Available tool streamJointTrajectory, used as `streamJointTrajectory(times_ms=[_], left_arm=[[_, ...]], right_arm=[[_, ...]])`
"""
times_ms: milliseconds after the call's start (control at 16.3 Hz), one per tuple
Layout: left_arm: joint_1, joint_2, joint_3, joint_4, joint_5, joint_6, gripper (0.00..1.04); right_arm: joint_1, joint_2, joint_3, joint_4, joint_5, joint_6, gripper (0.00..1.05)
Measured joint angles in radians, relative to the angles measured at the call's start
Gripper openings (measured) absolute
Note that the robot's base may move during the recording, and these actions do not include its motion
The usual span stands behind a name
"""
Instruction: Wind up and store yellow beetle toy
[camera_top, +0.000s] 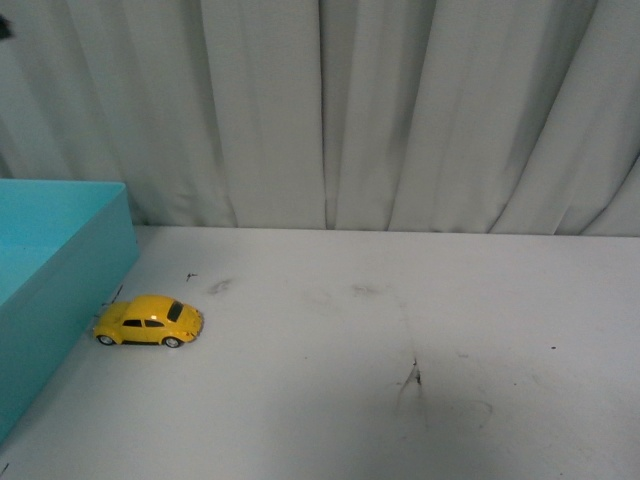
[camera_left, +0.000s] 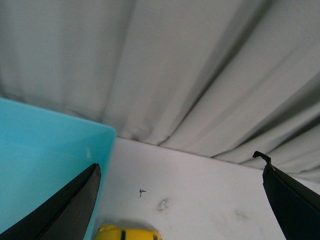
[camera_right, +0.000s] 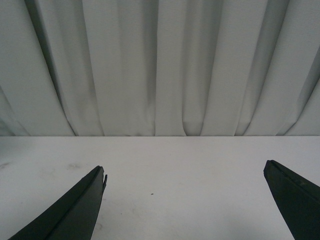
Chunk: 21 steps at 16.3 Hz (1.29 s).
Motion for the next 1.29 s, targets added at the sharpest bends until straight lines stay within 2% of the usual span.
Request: streamJointTrajectory(times_ms=[61,123,184,369,738,984,1291], left_arm=[[-0.020,0.104,0.089,-0.034,0.036,0.059,0.98],[-0.057,0.271,0.240,-0.129,0.164,0.238,0.98],[-0.065,0.314,0.284,-0.181,0.213,0.323,0.98],[-0.071,0.404,0.391,-0.354,0.260,0.610,0.98],[-0.109,0.583,0.532,-0.682,0.189,1.165,0.98],[-0.136,0.681,0.608,-0.751,0.133,1.346,0.98],[-0.109,0.783,0.677,-0.846,0.012,1.544,0.98]], right_arm=[[0.000,0.000,0.000,0.000,0.000,0.000,0.98],[0.000,0.000,0.000,0.000,0.000,0.000,0.98],[0.000,0.000,0.000,0.000,0.000,0.000,0.98],[0.000,0.000,0.000,0.000,0.000,0.000,0.98],[0.000,0.000,0.000,0.000,0.000,0.000,0.98],[0.000,0.000,0.000,0.000,0.000,0.000,0.98],[0.000,0.000,0.000,0.000,0.000,0.000,0.98]])
